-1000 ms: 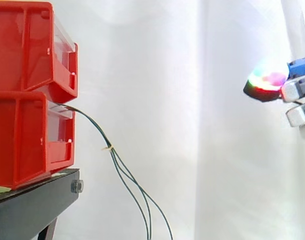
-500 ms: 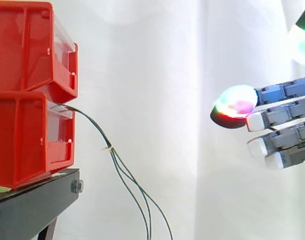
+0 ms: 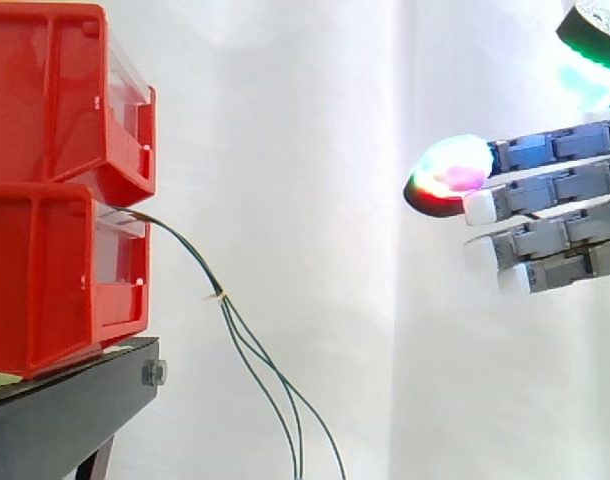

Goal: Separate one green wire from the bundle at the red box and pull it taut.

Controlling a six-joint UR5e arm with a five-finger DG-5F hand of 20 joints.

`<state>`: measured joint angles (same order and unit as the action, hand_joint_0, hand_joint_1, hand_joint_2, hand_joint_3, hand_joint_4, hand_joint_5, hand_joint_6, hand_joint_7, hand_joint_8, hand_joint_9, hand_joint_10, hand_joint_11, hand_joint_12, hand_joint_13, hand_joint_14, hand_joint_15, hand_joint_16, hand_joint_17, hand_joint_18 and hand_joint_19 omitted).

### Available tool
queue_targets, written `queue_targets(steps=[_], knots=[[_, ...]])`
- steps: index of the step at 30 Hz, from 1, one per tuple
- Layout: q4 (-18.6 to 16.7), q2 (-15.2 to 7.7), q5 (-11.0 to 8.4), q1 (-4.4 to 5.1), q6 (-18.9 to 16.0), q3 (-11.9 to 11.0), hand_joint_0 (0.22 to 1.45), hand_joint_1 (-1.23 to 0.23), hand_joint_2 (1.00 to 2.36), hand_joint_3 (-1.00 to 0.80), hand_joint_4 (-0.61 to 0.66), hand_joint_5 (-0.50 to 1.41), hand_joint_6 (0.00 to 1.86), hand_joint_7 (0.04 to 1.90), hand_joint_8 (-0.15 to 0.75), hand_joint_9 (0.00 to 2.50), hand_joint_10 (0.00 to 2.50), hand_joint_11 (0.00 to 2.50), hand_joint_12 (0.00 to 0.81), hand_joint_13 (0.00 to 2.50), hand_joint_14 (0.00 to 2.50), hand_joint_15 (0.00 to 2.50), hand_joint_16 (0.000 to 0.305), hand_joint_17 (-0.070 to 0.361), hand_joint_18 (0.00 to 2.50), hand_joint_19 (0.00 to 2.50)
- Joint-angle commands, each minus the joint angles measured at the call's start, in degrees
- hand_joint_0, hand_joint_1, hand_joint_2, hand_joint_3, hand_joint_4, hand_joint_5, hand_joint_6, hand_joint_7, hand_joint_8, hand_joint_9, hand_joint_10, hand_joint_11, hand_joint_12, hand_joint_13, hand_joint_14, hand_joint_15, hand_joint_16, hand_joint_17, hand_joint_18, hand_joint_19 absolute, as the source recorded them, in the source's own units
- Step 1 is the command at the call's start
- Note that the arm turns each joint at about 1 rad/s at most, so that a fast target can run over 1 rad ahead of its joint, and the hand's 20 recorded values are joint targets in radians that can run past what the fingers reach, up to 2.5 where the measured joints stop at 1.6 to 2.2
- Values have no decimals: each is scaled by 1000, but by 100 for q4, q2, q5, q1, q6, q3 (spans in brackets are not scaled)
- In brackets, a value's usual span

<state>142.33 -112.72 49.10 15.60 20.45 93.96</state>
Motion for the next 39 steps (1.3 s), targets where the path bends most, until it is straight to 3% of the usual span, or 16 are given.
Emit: queue_targets(steps=[1,16,21,33,34,36,37,38,39], knots=[[-56,-84,-15,5,-41,0,506,-678,1000,-500,214,-203,502,891,258,556,12,537,368,642,12,345,57,129,528,319],[5,-84,-41,49,-76,0,512,-667,1000,-500,225,-196,503,866,268,642,13,533,366,713,14,352,54,122,593,348],[5,-84,-199,93,-50,0,513,-664,1000,-499,229,-193,502,866,268,649,13,532,366,723,13,355,54,121,598,357],[137,-84,-287,101,-85,-79,516,-656,1000,-500,234,-188,502,854,272,680,13,534,365,734,14,353,53,119,610,356],[207,-75,-287,101,-94,-141,516,-656,1000,-500,237,-188,503,854,272,681,15,534,368,736,13,353,53,118,611,366],[1359,-84,-261,93,-401,-572,518,-652,1000,-500,235,-188,503,854,271,682,13,527,366,738,13,355,52,118,613,365],[1684,-84,-243,93,-516,-668,518,-652,1000,-500,236,-187,502,851,271,687,15,530,367,742,13,358,53,118,613,364],[1684,-84,-243,93,-516,-668,518,-651,1001,-500,236,-187,503,851,270,688,13,532,367,742,13,358,53,118,618,367],[1956,-84,-235,93,-630,-765,518,-651,1000,-499,235,-186,503,851,270,692,15,534,367,742,13,356,53,118,620,364]])
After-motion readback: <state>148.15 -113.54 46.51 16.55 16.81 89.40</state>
